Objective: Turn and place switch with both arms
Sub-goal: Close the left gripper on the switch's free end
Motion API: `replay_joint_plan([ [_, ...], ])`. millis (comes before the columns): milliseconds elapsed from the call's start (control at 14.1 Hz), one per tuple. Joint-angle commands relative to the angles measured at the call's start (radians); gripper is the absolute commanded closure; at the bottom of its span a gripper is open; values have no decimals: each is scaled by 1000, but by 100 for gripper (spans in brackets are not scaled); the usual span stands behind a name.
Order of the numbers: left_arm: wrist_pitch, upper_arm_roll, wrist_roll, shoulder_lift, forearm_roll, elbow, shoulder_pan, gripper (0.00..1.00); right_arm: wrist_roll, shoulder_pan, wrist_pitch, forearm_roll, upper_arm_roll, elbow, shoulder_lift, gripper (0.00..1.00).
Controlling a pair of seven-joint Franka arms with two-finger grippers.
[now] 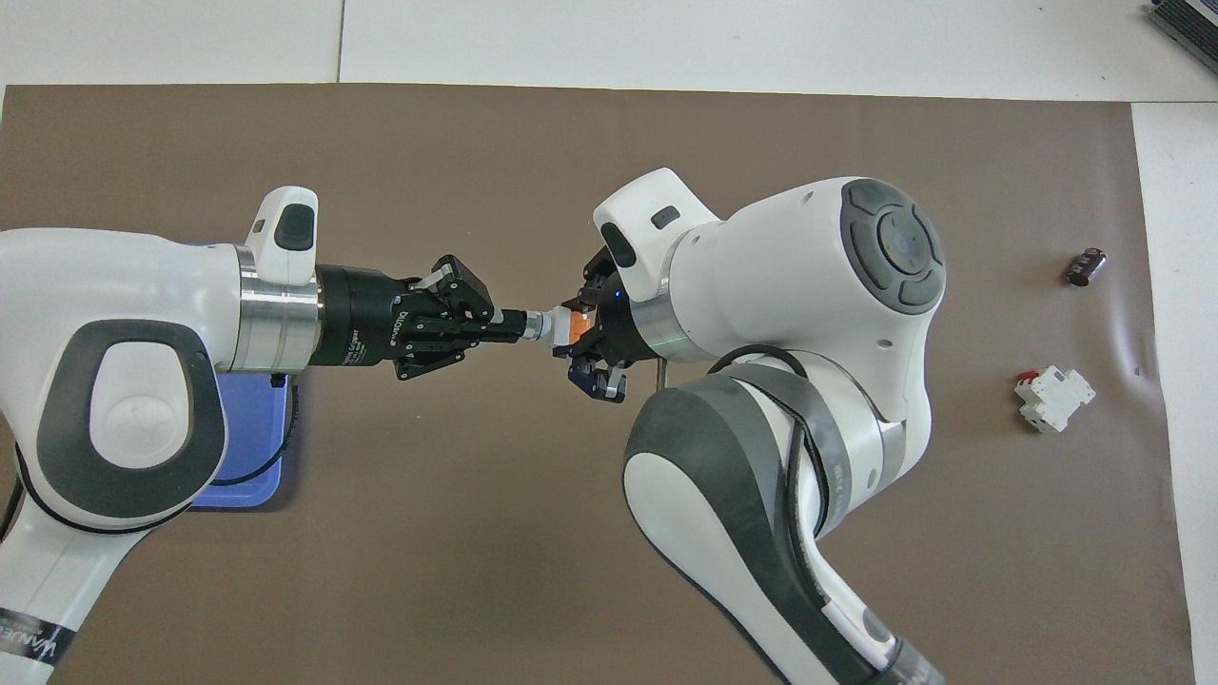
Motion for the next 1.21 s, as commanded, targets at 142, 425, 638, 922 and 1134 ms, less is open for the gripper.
replay_joint_plan([
  [142, 34, 8, -80, -12, -10, -24, -19, 100, 29, 2, 17, 0, 9, -27, -27, 100],
  [425, 90, 8, -223, -5, -7, -22, -24, 100, 32, 2, 17, 0, 9, -27, -27, 100],
  [638, 162, 6, -413, -2, 0, -19, -36, 100, 33, 2, 17, 0, 9, -27, -27, 100],
  [922, 204, 6, -611, 2, 2, -21, -36, 100, 35, 2, 17, 0, 9, -27, -27, 100],
  [1134, 216, 8, -740, 2, 13, -19, -30, 100, 41, 2, 15, 0, 9, -27, -33, 100],
])
